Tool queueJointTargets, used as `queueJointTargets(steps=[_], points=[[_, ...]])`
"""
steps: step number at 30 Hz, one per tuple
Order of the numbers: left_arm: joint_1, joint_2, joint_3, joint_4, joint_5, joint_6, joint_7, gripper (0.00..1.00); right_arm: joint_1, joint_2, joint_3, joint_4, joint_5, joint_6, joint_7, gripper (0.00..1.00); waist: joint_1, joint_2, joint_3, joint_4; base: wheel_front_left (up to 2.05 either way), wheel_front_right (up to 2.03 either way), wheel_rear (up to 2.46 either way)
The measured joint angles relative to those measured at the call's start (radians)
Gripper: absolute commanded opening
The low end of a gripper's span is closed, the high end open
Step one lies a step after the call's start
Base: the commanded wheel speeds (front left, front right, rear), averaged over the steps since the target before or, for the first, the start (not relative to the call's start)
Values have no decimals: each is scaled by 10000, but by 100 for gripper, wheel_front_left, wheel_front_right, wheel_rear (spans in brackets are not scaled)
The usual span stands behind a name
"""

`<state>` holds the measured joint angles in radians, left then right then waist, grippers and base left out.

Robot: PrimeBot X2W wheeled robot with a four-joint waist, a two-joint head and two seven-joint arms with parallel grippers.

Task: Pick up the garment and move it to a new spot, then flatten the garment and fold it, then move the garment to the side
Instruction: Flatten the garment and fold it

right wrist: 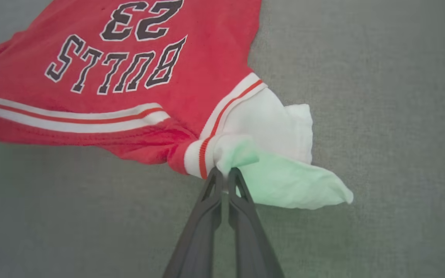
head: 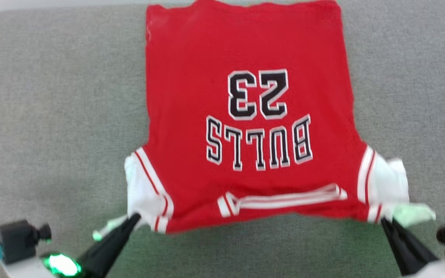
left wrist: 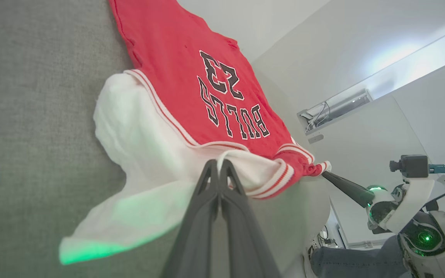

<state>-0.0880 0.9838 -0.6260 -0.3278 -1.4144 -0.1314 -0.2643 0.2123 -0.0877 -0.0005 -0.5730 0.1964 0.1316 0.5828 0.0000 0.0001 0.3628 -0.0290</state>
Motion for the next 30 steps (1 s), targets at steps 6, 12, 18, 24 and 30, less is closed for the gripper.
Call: queueJointTargets(steps=[6,12,18,24,30], points=[[1097,374,272,-468,144,0,0,0,1869,29,-125,-991,257,0,92,0,0,0,-32,48,0,0,0],[1467,405,-171,-334,268,0,0,0,1996,-577,416,-734,531,0,-107,0,0,0,-41,-115,0,0,0],[896,428,-941,385,408,0,-2,0,875,-1329,1206,1028,642,-2,-192,0,0,-1,59,-273,0,0,0],[175,98,-1806,1430,596,0,0,0,3,-1837,1987,2794,374,-2,-646,0,0,-1,107,-217,0,0,0],[-215,-288,-2098,2142,706,0,-2,0,-422,-1939,2286,3726,222,-2,-1338,0,0,-1,91,-158,0,0,0]])
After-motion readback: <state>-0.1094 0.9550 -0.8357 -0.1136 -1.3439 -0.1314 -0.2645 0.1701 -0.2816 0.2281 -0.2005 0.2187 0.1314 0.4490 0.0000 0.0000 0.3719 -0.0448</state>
